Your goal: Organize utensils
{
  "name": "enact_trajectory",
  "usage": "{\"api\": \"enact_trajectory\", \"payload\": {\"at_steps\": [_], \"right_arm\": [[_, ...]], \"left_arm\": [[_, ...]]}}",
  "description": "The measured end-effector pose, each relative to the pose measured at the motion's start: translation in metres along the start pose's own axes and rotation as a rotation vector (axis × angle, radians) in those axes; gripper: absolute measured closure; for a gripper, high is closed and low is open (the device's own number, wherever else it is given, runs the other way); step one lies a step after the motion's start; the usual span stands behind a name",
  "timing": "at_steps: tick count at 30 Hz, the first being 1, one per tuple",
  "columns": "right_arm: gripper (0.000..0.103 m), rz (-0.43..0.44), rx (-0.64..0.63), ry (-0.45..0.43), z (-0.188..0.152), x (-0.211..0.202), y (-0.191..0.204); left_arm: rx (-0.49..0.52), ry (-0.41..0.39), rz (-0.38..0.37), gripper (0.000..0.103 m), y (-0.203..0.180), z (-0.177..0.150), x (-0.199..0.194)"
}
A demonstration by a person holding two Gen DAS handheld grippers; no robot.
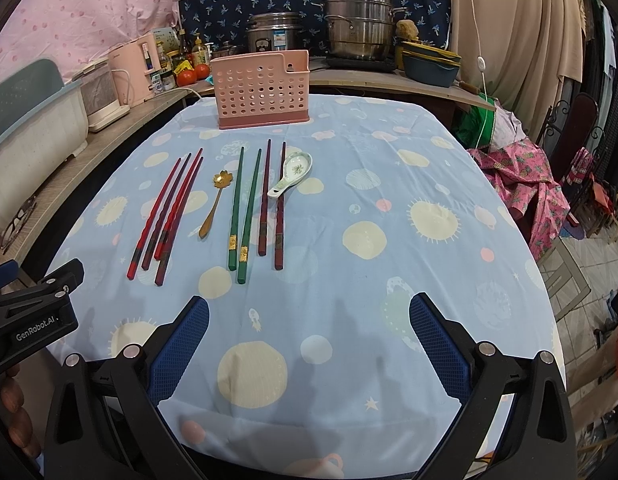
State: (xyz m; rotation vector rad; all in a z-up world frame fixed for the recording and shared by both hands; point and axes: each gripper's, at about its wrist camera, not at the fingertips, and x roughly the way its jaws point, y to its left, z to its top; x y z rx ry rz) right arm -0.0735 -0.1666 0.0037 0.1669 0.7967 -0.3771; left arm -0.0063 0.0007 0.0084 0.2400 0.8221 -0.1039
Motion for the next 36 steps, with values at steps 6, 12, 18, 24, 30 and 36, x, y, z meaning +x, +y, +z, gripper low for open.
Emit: {"api": "enact_trajectory", "payload": {"at_steps": [6, 12, 18, 24, 30, 36], "right_arm": [[0.007, -0.001, 0.004, 0.007, 0.000, 0.001, -0.002], [0.007, -0.007, 0.025, 0.017, 0.005, 0.012, -0.010], [0.007, -0.019, 0.052, 0.009, 0.021, 0.032, -0.019], [0.007, -0.011, 0.069, 0.024, 0.034, 0.053, -0.021], [0.009, -0.002, 0.065, 0.033, 0.044, 0.066, -0.018], [0.020, 0.020, 0.076, 0.049, 0.055, 0.080, -0.015]], "left_arm": [[-0.024, 0.029, -0.024, 0.007, 0.006, 0.005, 0.009], [-0.065, 0.041, -0.048, 0.007, 0.014, 0.017, 0.032], [-0.072, 0.077, -0.075, 0.008, 0.011, 0.031, 0.066], [-0.088, 0.149, -0.128, 0.031, 0.003, 0.039, 0.103], [-0.065, 0.185, -0.161, 0.041, -0.008, 0.036, 0.122], [-0.062, 0.181, -0.171, 0.064, -0.006, 0.035, 0.126]]}}
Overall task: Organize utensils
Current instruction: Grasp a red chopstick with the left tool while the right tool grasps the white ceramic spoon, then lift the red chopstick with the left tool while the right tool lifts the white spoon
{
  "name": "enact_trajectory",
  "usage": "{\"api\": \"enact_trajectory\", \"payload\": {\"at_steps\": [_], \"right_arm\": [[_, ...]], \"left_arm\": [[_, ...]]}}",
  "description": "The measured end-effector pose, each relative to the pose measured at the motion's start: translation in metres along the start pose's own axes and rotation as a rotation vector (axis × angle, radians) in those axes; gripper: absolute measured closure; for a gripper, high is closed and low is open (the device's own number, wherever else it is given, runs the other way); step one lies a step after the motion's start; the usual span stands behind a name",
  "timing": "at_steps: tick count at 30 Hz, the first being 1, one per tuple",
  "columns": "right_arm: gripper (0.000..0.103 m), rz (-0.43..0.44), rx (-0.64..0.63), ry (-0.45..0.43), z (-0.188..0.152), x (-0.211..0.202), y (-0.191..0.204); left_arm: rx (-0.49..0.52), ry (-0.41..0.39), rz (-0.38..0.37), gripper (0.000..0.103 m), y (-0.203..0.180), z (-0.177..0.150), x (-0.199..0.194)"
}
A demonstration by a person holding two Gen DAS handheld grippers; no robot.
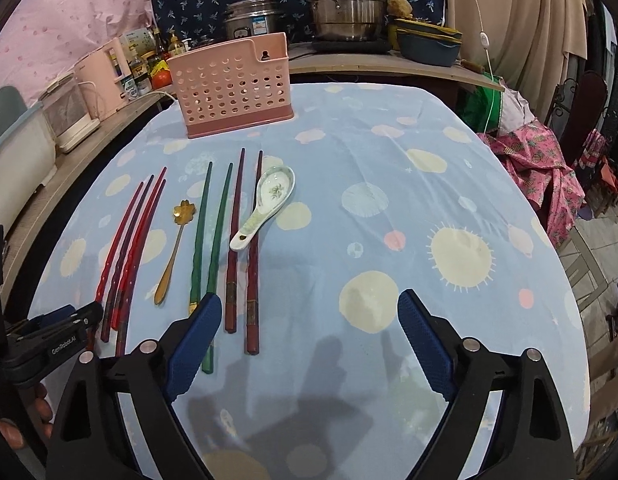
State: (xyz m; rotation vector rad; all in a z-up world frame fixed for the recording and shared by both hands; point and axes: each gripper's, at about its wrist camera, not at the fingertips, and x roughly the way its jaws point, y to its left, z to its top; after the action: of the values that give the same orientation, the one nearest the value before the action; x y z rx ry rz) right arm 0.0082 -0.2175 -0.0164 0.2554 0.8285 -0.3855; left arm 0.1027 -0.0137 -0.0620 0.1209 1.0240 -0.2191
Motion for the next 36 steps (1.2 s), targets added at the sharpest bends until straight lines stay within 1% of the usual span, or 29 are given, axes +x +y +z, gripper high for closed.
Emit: {"api": "enact_trajectory", "payload": {"at_steps": [1, 2, 4, 5, 7, 12, 13, 14, 16, 18, 20, 22, 24, 26, 28, 33, 36], "right_arm": [[0.023, 0.007, 0.004, 0.003, 0.003, 0.003, 0.001], [0.026, 0.018, 0.010, 0.005, 0.007, 0.005, 0.001], [0.029, 0.036, 0.023, 0.002, 0.017, 0.010, 0.002], [0.031, 0.042, 0.030, -0.003, 0.022, 0.013, 0.003], [0.034, 0.053, 0.051, -0.012, 0.034, 0.019, 0.005], [0.041, 0.106, 0.079, 0.022, 0.052, 0.044, 0.015], [0.046, 0.116, 0.085, 0.031, 0.054, 0.050, 0.017], [0.050, 0.124, 0.094, 0.037, 0.056, 0.055, 0.017], [0.055, 0.142, 0.129, 0.057, 0.057, 0.065, 0.014], [0.056, 0.159, 0.162, 0.085, 0.055, 0.073, 0.010], [0.065, 0.180, 0.183, 0.113, 0.052, 0.080, 0.008], [0.071, 0.192, 0.191, 0.133, 0.049, 0.086, 0.007], [0.074, 0.193, 0.191, 0.142, 0.048, 0.090, 0.007], [0.084, 0.198, 0.193, 0.150, 0.047, 0.093, 0.007], [0.090, 0.207, 0.202, 0.151, 0.046, 0.094, 0.004], [0.090, 0.213, 0.199, 0.142, 0.046, 0.092, -0.001], [0.090, 0.192, 0.191, 0.133, 0.045, 0.090, -0.005]], "left_arm": [[-0.005, -0.001, -0.005, 0.072, 0.002, 0.001, 0.000], [-0.011, 0.000, -0.008, 0.077, 0.004, 0.002, 0.000], [-0.021, 0.000, -0.020, 0.081, 0.009, 0.002, 0.000], [-0.020, -0.002, -0.020, 0.085, 0.010, 0.002, 0.000], [-0.012, -0.005, -0.015, 0.088, 0.011, 0.000, 0.000], [-0.005, -0.008, -0.014, 0.089, 0.010, -0.002, -0.001], [-0.006, -0.008, -0.015, 0.089, 0.010, -0.001, -0.001], [-0.008, -0.007, -0.018, 0.089, 0.011, -0.001, -0.001], [-0.011, -0.008, -0.022, 0.089, 0.011, -0.001, -0.001], [-0.010, -0.011, -0.022, 0.089, 0.012, -0.002, -0.001], [-0.010, -0.012, -0.021, 0.089, 0.011, -0.002, -0.001], [-0.010, -0.012, -0.022, 0.089, 0.011, -0.002, -0.001], [-0.011, -0.012, -0.023, 0.089, 0.011, -0.003, -0.001], [-0.011, -0.012, -0.022, 0.089, 0.010, -0.003, -0.001], [-0.011, -0.012, -0.022, 0.088, 0.011, -0.002, -0.001], [-0.015, -0.009, -0.028, 0.088, 0.012, -0.002, 0.000], [-0.023, -0.006, -0.039, 0.088, 0.015, -0.001, 0.000]]}}
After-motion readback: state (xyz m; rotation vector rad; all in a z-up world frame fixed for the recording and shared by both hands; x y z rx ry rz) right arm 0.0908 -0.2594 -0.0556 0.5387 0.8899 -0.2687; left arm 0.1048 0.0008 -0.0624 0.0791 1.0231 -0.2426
